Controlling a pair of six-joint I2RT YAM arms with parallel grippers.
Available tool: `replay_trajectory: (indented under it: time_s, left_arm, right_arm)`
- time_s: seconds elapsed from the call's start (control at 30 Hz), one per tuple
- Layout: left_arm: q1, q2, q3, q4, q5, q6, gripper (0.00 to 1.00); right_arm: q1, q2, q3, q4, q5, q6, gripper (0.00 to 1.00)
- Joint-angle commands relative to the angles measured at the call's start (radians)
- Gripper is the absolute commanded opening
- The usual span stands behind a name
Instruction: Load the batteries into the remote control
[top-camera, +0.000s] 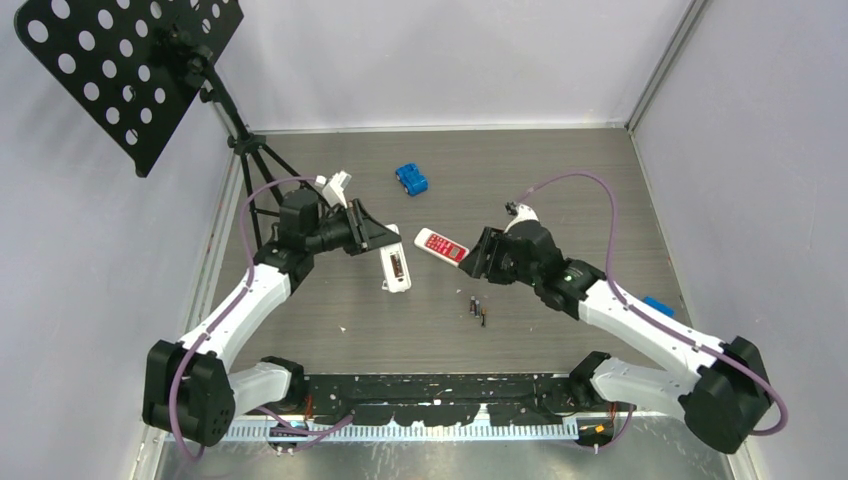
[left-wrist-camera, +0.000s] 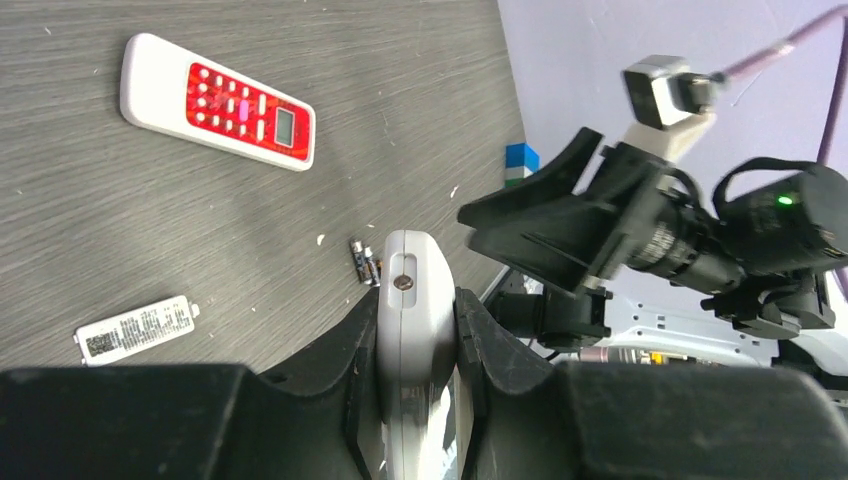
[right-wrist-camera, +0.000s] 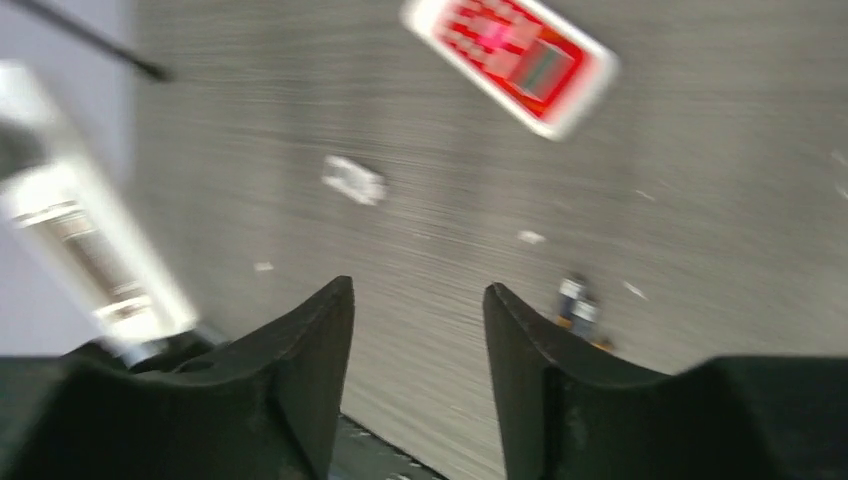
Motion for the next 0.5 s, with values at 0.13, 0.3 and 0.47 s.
replay_trajectory:
  time_s: [0.13, 0.3, 0.47]
  left_arm:
    - [0.001, -0.02, -0.037, 0.1, 0.003, 0.02, 0.0]
    - [0.001, -0.018, -0.048, 0.098, 0.004, 0.019, 0.0]
    - [0.001, -0.017, -0.055, 0.099, 0.004, 0.017, 0.0]
  right_arm:
    - [0.014, 0.181, 0.042, -0.311, 0.208, 0.002, 0.4]
    - [0.044, 0.252, 0.061, -0.348, 0.233, 0.019, 0.35]
    - [0.077, 0.302, 0.071, -0.349, 0.217, 0.017, 0.34]
